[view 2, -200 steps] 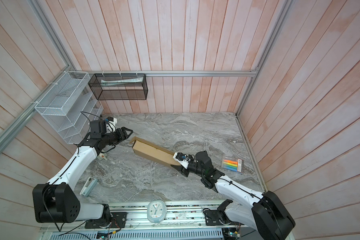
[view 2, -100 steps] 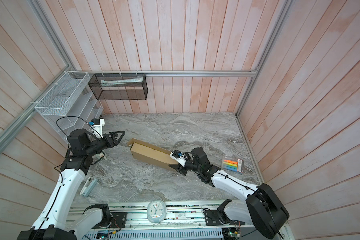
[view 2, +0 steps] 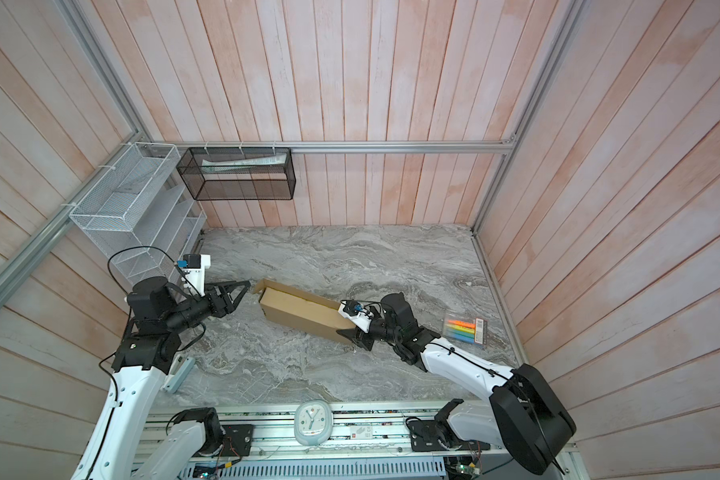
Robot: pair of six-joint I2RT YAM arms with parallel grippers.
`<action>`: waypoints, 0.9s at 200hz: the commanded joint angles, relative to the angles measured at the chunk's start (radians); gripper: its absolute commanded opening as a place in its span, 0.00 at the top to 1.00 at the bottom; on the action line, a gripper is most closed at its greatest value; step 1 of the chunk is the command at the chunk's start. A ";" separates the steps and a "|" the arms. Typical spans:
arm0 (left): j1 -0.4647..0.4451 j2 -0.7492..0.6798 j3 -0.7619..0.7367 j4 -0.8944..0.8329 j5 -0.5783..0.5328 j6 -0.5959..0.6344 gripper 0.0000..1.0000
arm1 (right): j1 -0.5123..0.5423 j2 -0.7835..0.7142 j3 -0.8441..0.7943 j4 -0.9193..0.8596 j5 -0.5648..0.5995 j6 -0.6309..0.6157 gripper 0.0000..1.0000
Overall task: Fold the paper box
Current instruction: 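Lower the left gripper onto the box's far end, grasping it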
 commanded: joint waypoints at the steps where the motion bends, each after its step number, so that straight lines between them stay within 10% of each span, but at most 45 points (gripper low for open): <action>1: -0.011 0.003 -0.028 -0.024 0.020 0.041 0.36 | -0.006 0.010 0.041 -0.003 -0.026 -0.005 0.68; 180: -0.124 0.036 -0.040 0.023 -0.133 0.059 0.42 | -0.006 0.015 0.049 -0.019 -0.030 -0.012 0.70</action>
